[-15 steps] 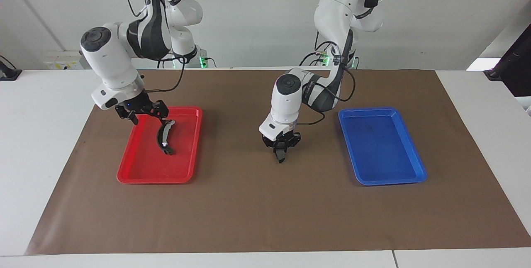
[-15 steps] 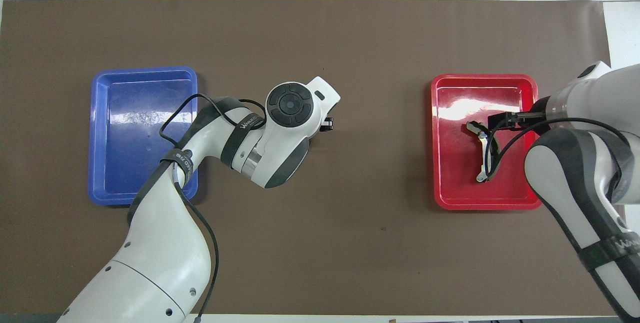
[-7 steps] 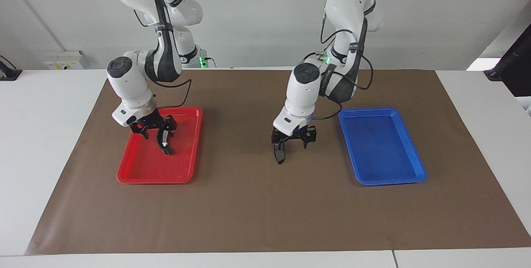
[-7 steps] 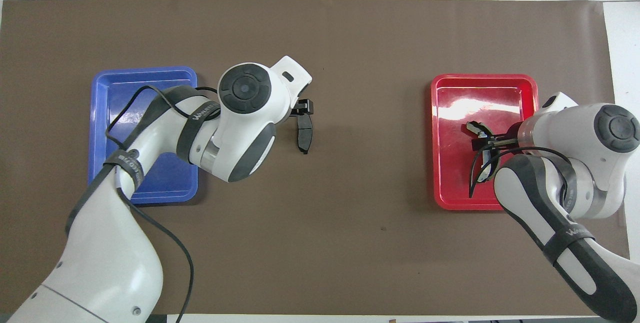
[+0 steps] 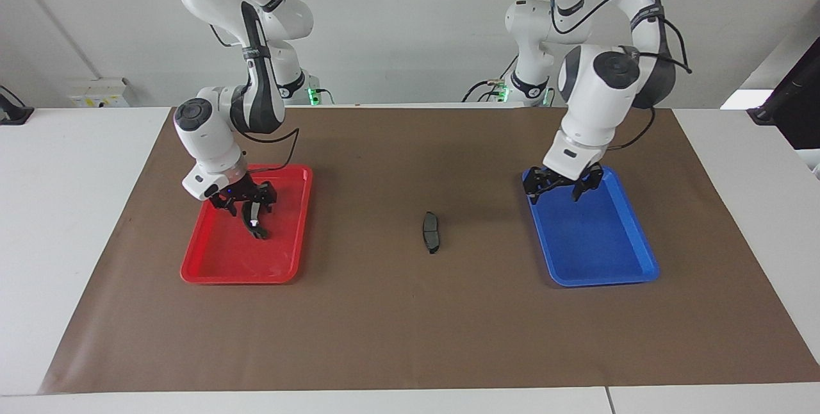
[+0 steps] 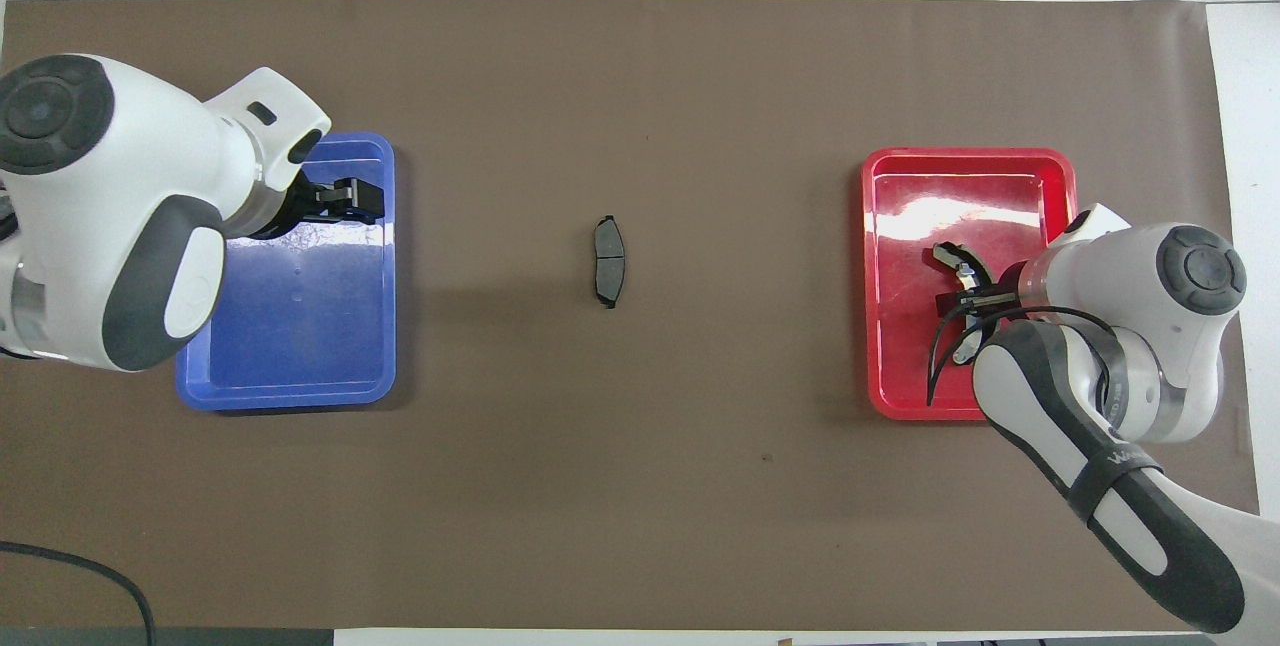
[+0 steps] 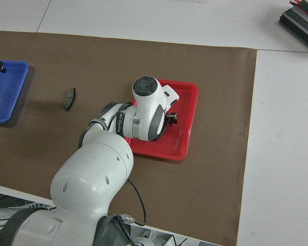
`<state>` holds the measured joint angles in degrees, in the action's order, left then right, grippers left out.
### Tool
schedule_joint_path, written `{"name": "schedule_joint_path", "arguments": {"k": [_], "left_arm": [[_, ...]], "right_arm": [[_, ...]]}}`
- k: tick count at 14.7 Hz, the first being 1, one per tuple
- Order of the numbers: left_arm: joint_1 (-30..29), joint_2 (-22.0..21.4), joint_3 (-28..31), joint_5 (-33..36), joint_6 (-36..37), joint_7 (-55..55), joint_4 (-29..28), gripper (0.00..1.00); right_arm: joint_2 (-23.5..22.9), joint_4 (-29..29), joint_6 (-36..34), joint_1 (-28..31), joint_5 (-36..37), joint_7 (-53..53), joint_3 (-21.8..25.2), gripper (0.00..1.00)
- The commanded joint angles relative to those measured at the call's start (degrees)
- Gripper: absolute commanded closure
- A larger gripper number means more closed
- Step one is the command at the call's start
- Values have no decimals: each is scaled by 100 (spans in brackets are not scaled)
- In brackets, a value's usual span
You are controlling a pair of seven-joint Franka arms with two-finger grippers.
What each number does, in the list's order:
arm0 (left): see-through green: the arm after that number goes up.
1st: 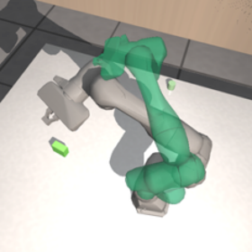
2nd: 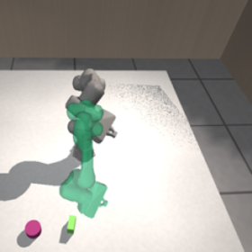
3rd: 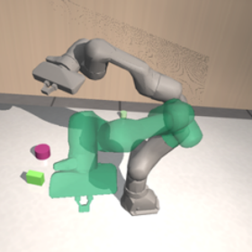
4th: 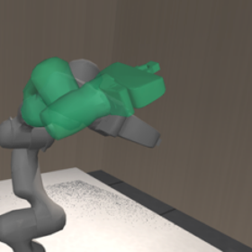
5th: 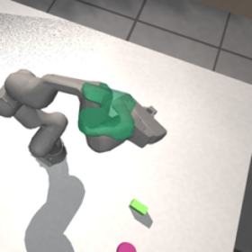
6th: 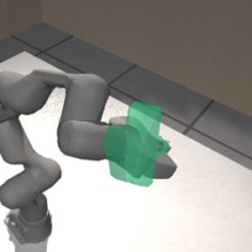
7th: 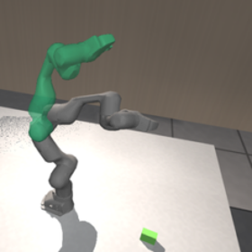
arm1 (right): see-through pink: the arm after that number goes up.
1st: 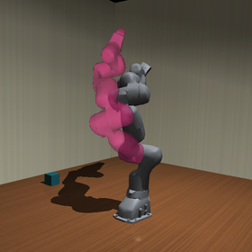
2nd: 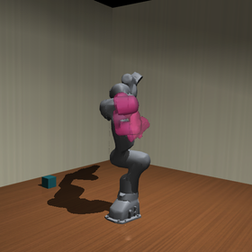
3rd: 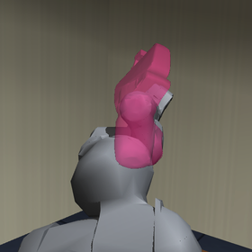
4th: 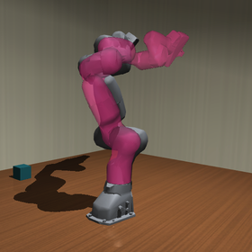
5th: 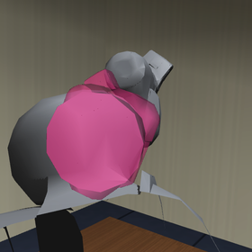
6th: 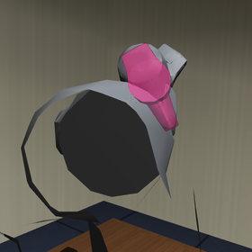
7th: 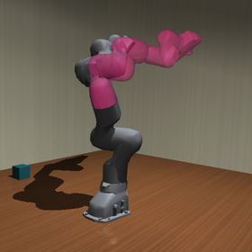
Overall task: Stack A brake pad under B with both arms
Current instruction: 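Withdraw the left gripper while the right gripper grasps the curved pad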
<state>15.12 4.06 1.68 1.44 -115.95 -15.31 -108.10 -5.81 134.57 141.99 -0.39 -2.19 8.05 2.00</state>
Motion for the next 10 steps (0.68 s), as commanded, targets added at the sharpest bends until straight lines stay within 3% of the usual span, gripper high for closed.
{"name": "schedule_joint_path", "arguments": {"k": [1,2,3,4,6,10], "left_arm": [[-499,-510,-36,-30,396,168,-141,0],[-727,-581,-44,-21,598,325,-28,0],[-869,-608,-27,-30,870,666,165,0],[-992,-582,-27,-30,1238,1070,454,0],[-1256,-494,-27,-30,1846,1678,1078,0],[-1537,-239,-9,-283,2699,2075,1949,0]], "right_arm": [[27,17,57,48,-150,241,-33,39],[27,-1,14,22,-150,223,-33,56],[27,-27,-30,4,-150,145,-33,83],[27,-45,-65,4,-150,-74,-33,100],[-25,-202,-223,4,-150,-155,-33,100],[-43,-1106,-1214,-302,-150,-723,-60,100]]}}
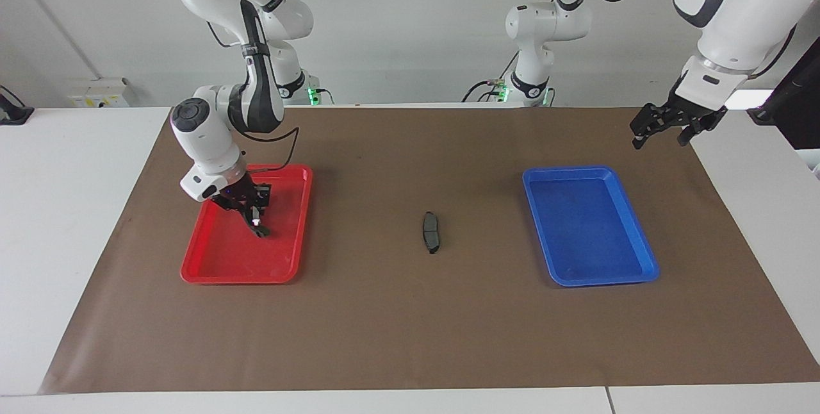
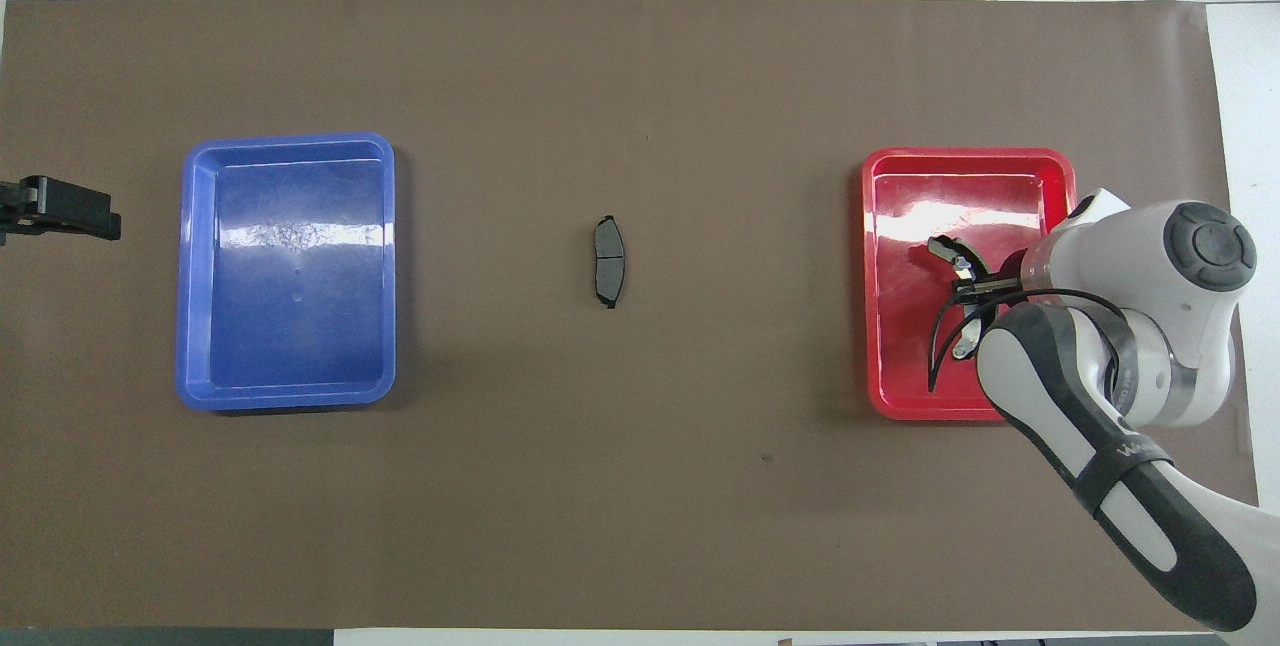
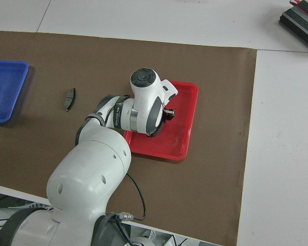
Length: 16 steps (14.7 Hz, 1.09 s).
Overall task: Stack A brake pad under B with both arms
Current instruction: 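Withdraw the left gripper while the right gripper grasps the curved pad, then lift the curved pad with the right gripper and carry it over the small pad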
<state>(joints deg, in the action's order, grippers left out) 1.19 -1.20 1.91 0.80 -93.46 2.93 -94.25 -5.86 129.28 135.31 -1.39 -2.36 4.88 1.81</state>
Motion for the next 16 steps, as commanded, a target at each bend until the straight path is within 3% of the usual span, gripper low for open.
{"name": "schedule_joint_path", "arguments": {"k": [1,7,13,16], "left_arm": [[-206,278,-33,-290,495,269,591,0],[-127,-11,-68,-264,452,208,4,0],[-48,-21,-112,-194,495,41,-15,0],[-31,-21,-121,-63,451,14,-6,0]], "right_arm": [[-99,-831,-801,-361,-134,-739,-41,100],[-696,-2088,-1347,-1511,-134,-2145,-49,100],[-1768,-3346,-1428,-2629,-133,-3272,-49,100],[-2129,-3610,-1297,-2980,-116,-3826,-49,100]]}}
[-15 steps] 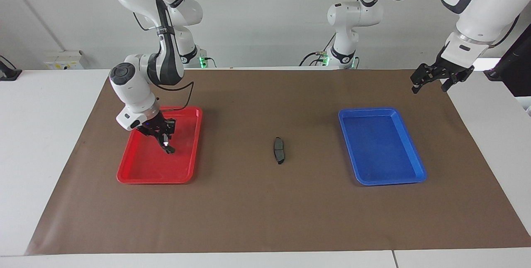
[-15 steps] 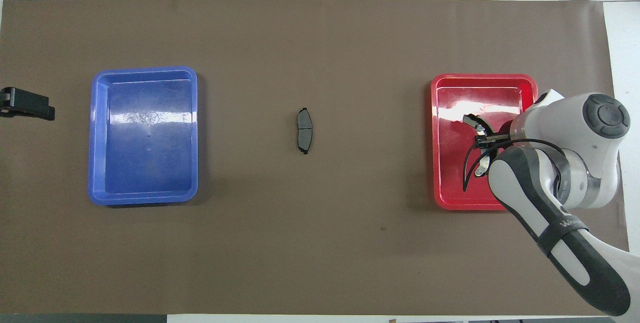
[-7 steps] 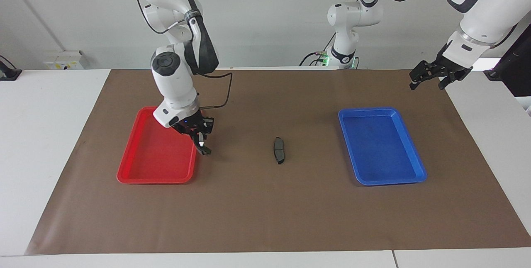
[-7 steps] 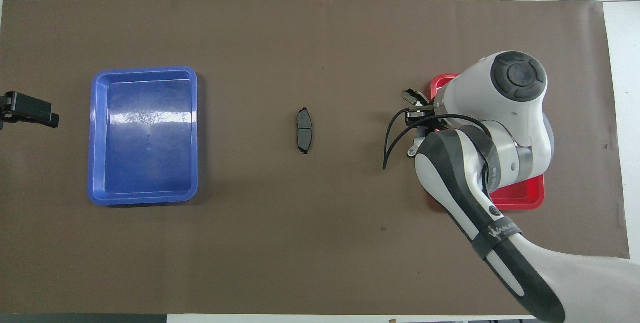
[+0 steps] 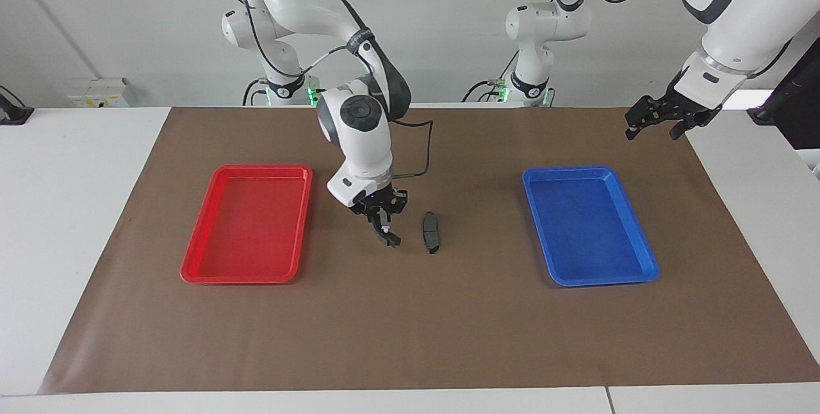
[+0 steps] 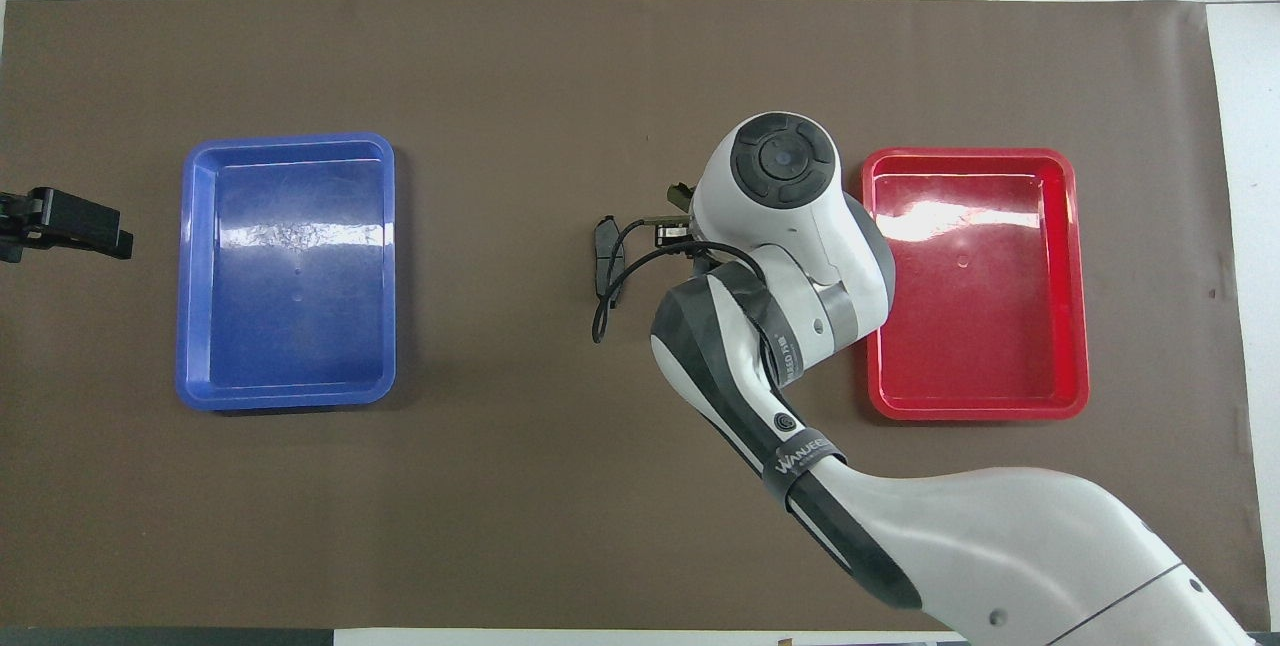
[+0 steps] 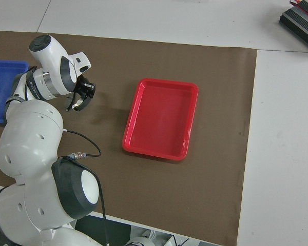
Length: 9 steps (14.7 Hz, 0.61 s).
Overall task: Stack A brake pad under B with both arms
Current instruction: 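Lift the curved pad with the right gripper and carry it over the small pad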
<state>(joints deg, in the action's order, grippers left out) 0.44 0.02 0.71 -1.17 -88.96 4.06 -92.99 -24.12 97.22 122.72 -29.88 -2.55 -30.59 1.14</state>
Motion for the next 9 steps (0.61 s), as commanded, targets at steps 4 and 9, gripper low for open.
{"name": "schedule_joint_path", "arguments": {"k": [4,9], "left_arm": [[44,-143,-9,170,-16,-89,-131,0],[35,-143,-27,170,2,-54,-122,0]], "right_arm": [[-496,-450,339,-360,-105,-605,18,100],[-847,-773,463,-501,-52,-667,9,100]]}}
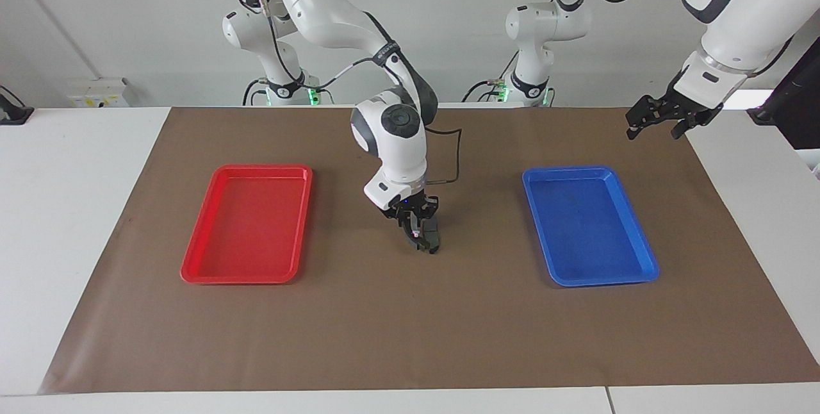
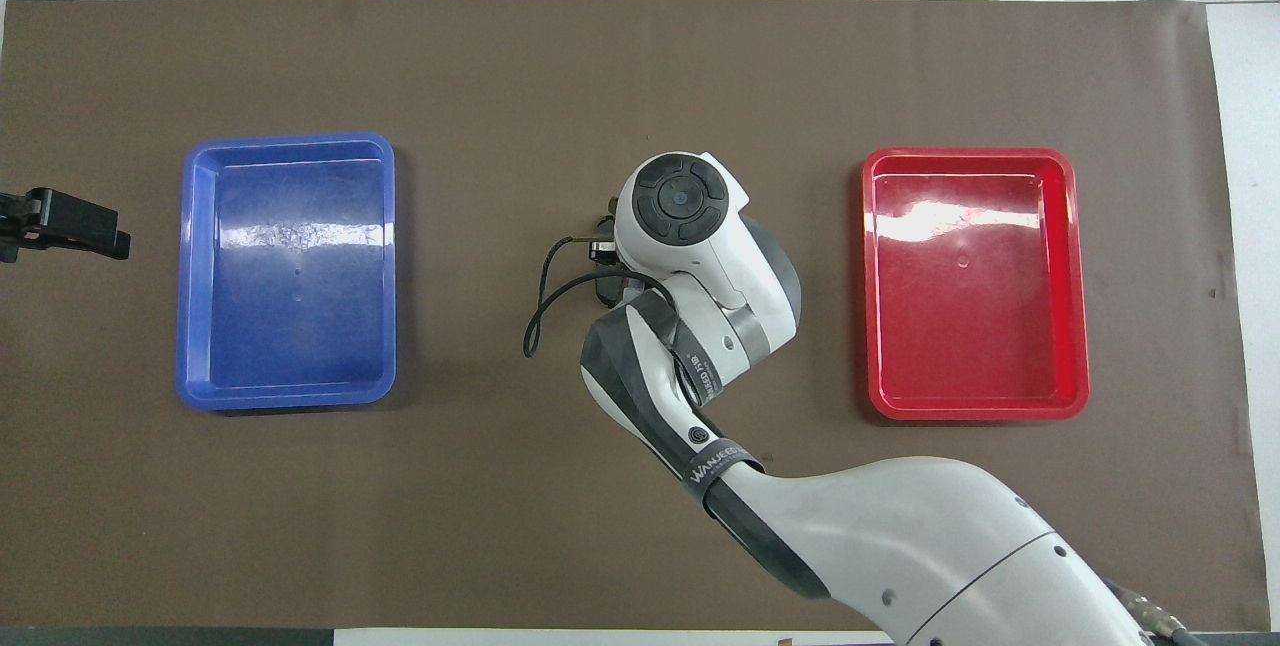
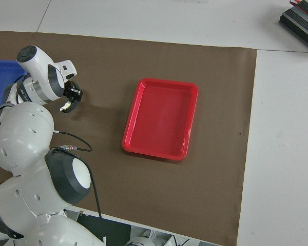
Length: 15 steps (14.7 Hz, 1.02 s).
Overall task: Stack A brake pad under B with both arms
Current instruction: 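Lower the curved pad onto the small pad and open the right gripper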
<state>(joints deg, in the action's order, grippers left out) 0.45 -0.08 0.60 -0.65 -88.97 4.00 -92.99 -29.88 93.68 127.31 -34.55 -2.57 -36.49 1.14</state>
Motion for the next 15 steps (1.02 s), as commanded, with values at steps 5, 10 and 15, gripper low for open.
{"name": "schedule_joint_path", "arguments": {"k": [5,10,15], "left_arm": [[-36,-132,-7,109,3,-75,-122,0],[-54,-132,37,117,3,-75,-122,0],[-54,-132,37,109,3,-75,-122,0]], "right_arm": [[-334,-482,4,-95,-16,-7,9,100],[-334,-421,21,-139,-16,204,9,100],[-334,-351,170,-148,-33,213,9,100]]}}
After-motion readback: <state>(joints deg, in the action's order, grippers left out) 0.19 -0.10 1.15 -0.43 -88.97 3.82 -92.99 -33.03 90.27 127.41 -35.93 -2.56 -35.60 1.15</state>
